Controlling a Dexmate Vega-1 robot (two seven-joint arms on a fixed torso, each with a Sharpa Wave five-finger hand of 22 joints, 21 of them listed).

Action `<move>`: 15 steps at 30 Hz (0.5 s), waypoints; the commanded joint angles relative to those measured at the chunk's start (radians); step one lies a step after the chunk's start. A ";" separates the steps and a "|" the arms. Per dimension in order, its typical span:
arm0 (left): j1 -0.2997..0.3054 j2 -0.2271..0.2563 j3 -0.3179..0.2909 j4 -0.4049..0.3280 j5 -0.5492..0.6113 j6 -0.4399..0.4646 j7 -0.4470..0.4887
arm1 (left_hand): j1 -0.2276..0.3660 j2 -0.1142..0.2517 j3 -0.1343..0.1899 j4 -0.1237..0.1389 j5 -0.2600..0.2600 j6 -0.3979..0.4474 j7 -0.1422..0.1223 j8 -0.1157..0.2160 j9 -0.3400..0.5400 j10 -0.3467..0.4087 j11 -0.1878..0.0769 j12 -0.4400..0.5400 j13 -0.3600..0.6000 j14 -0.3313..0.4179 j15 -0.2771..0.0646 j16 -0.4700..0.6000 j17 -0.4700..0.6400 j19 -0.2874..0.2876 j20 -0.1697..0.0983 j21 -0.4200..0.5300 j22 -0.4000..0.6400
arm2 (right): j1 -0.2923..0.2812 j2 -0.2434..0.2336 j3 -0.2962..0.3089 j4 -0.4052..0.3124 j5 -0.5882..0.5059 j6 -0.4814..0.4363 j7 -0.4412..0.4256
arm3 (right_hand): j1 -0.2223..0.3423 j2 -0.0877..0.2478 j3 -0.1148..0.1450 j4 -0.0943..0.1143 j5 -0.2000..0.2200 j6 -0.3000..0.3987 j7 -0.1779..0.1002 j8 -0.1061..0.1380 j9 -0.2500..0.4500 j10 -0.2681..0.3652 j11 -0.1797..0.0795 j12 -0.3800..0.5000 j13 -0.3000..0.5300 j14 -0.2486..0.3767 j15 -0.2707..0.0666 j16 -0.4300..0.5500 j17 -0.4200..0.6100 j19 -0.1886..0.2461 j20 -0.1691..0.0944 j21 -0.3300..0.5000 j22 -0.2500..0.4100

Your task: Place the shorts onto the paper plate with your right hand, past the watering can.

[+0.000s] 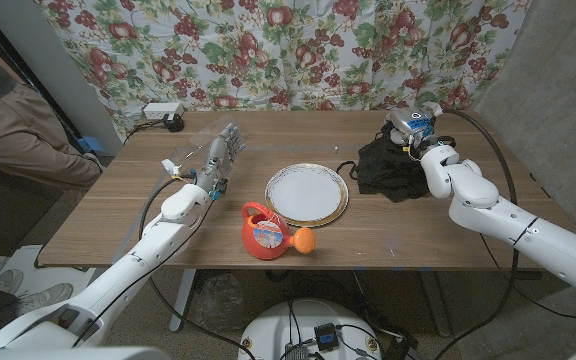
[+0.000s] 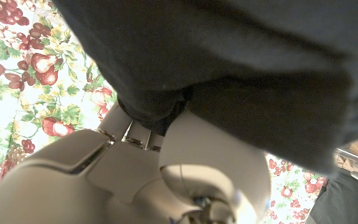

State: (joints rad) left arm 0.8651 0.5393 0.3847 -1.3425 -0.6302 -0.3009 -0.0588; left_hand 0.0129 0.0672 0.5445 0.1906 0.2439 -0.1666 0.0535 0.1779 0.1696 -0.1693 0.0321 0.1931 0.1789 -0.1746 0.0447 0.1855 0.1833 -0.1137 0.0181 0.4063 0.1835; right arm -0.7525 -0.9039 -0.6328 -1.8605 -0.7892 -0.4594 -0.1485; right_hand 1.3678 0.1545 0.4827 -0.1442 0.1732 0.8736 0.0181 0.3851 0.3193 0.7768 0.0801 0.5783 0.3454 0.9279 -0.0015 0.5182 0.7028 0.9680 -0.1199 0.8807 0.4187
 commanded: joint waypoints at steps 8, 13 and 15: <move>-0.003 -0.001 -0.002 0.012 -0.003 -0.006 -0.009 | -0.002 0.108 -0.003 -0.003 0.008 -0.034 0.000 0.005 0.006 -0.060 0.003 0.007 0.004 -0.061 -0.001 0.006 0.004 0.005 0.004 -0.006 0.006 | -0.007 -0.012 0.032 -0.081 0.001 0.033 0.080 | 0.027 0.011 -0.011 0.001 0.009 0.019 0.002 0.003 0.003 0.053 -0.033 0.010 0.064 0.139 -0.214 -0.005 0.014 -0.039 -0.103 0.023 0.005; -0.004 -0.001 -0.005 0.016 -0.006 -0.009 -0.012 | -0.002 0.108 -0.003 -0.003 0.008 -0.034 0.001 0.005 0.006 -0.059 0.006 0.007 0.004 -0.062 -0.001 0.006 0.004 0.005 0.004 -0.006 0.006 | -0.003 -0.006 0.031 -0.097 -0.008 0.063 0.075 | 0.028 0.010 -0.014 0.002 0.010 0.022 0.003 0.004 0.003 0.053 -0.033 0.010 0.066 0.138 -0.214 -0.007 0.019 -0.043 -0.103 0.030 0.007; -0.002 0.000 -0.007 0.014 -0.006 -0.009 -0.008 | -0.002 0.108 -0.003 -0.003 0.008 -0.035 0.001 0.005 0.006 -0.059 0.005 0.007 0.004 -0.062 -0.001 0.006 0.004 0.005 0.004 -0.007 0.006 | 0.002 -0.002 0.029 -0.099 -0.015 0.071 0.078 | 0.029 0.010 -0.015 0.002 0.010 0.019 0.005 0.002 0.002 0.053 -0.032 0.010 0.067 0.137 -0.214 -0.008 0.022 -0.045 -0.103 0.033 0.007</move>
State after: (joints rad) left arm 0.8644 0.5395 0.3824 -1.3343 -0.6332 -0.3049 -0.0659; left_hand 0.0129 0.0672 0.5446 0.1906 0.2479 -0.1666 0.0535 0.1779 0.1696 -0.1693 0.0322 0.1931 0.1789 -0.1745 0.0447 0.1855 0.1833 -0.1105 0.0213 0.4063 0.1835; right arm -0.7541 -0.9128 -0.6093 -1.9257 -0.7906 -0.4306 -0.0718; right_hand 1.3718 0.1505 0.4726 -0.1403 0.1800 0.8831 0.0166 0.3824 0.3174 0.7838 0.0807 0.5792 0.3453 0.9279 -0.0015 0.5166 0.7188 0.9642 -0.1161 0.9063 0.4205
